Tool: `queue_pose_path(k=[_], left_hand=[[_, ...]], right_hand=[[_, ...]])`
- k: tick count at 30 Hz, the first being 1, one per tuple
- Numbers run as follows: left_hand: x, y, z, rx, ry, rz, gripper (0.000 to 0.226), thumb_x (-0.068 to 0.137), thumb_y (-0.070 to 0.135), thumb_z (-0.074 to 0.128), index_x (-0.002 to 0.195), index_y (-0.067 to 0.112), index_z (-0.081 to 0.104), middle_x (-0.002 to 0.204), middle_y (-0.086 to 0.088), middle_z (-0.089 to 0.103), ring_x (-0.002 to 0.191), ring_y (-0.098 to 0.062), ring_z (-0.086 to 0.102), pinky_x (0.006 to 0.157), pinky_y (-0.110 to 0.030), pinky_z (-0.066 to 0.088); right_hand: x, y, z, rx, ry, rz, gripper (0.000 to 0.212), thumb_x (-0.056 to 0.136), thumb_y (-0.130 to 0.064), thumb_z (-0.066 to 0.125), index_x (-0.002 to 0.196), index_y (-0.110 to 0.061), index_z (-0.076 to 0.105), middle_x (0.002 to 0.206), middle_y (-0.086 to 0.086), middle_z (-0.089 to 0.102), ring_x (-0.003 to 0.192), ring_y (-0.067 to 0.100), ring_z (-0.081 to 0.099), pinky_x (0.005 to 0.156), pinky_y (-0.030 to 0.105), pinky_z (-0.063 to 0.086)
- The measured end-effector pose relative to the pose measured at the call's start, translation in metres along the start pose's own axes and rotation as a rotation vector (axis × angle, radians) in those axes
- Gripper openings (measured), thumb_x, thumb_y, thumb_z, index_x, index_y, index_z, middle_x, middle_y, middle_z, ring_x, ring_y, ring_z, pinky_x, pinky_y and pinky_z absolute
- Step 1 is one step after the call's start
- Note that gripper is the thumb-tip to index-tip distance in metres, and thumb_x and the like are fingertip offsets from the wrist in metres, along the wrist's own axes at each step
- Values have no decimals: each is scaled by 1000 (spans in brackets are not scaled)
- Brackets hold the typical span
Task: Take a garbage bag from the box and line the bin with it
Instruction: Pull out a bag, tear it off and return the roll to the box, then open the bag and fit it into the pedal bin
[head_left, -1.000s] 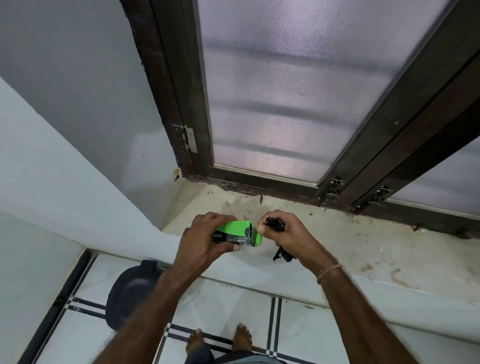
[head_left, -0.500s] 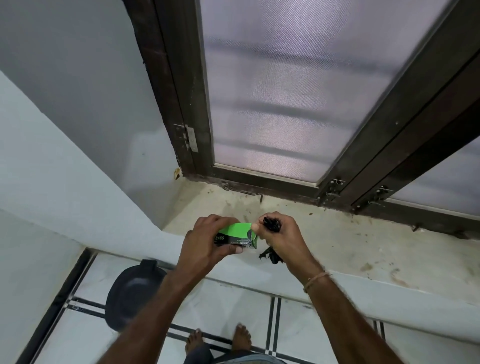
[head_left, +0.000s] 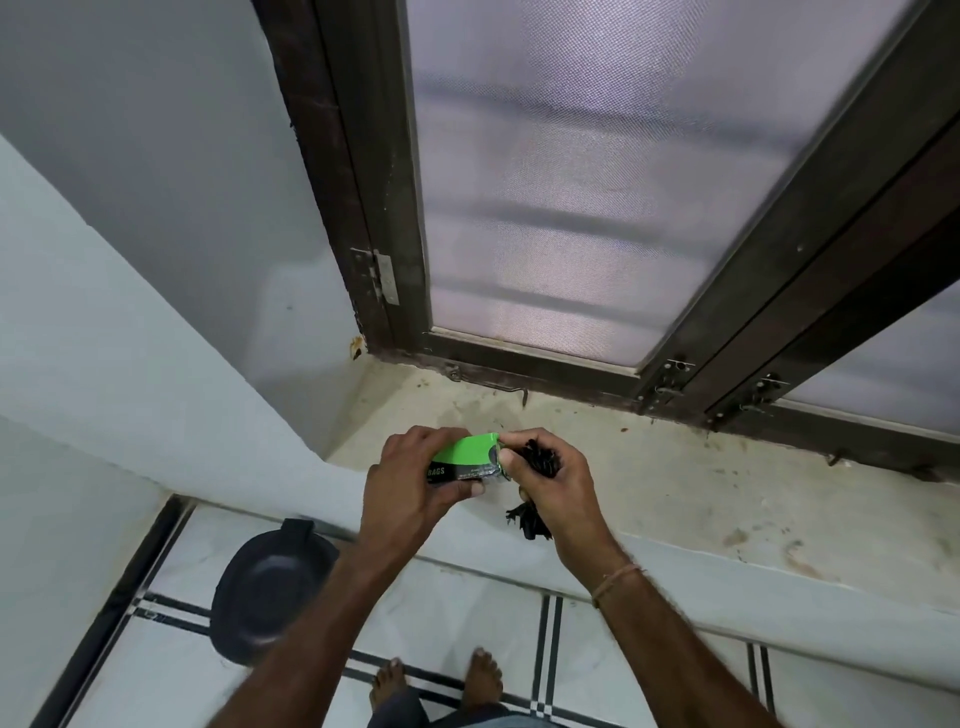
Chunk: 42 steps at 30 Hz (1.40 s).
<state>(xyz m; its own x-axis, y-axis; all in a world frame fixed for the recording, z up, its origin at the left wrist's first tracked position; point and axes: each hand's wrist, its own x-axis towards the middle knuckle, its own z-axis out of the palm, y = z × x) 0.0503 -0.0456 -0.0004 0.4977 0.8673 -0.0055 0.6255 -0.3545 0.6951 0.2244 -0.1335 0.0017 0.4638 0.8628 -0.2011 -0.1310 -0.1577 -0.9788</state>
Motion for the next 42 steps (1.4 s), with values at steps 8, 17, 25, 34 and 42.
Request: queue_pose_path(k=[8,17,25,34,42], left_hand=[[32,-12,4,225,33,-58,58,81,49,79,135,41,59,124,10,61,121,-22,51,88,-42,43],[41,-20,6,340,-4,3,68,82,60,74,144,42,53,132,7,60,130,-24,49,105,-51,35],[15,0,-1,222,127,50,63,83,50,78,139,29,59,139,-2,57,132,-24,50,107,-49,42],[-85,29,-27,-1063,-163,-540,42,101,60,48,135,36,59,130,-1,72,122,-26,69,100,-54,57],[-146,-45,-86,-1139,195,-759,28,97,33,70,112,9,74,108,-21,79,101,-41,76,86,-62,61]], right_hand=[[18,21,23,-188,63,-9,29,90,-13,78,119,-19,77,115,-6,77,111,4,70,102,28,55],[18,27,20,-236,42,57,40,92,-9,74,130,-22,72,124,-6,74,118,7,66,108,27,50],[-4,-1,24,-71,139,40,20,98,-39,67,113,-28,75,100,3,75,86,12,66,74,29,56],[-68,-3,111,-93,-57,301,65,82,-93,25,118,-57,65,127,-10,64,125,18,59,106,51,52],[-117,1,192,-93,-240,376,61,91,-78,45,107,-24,67,106,0,73,96,17,73,76,44,64]])
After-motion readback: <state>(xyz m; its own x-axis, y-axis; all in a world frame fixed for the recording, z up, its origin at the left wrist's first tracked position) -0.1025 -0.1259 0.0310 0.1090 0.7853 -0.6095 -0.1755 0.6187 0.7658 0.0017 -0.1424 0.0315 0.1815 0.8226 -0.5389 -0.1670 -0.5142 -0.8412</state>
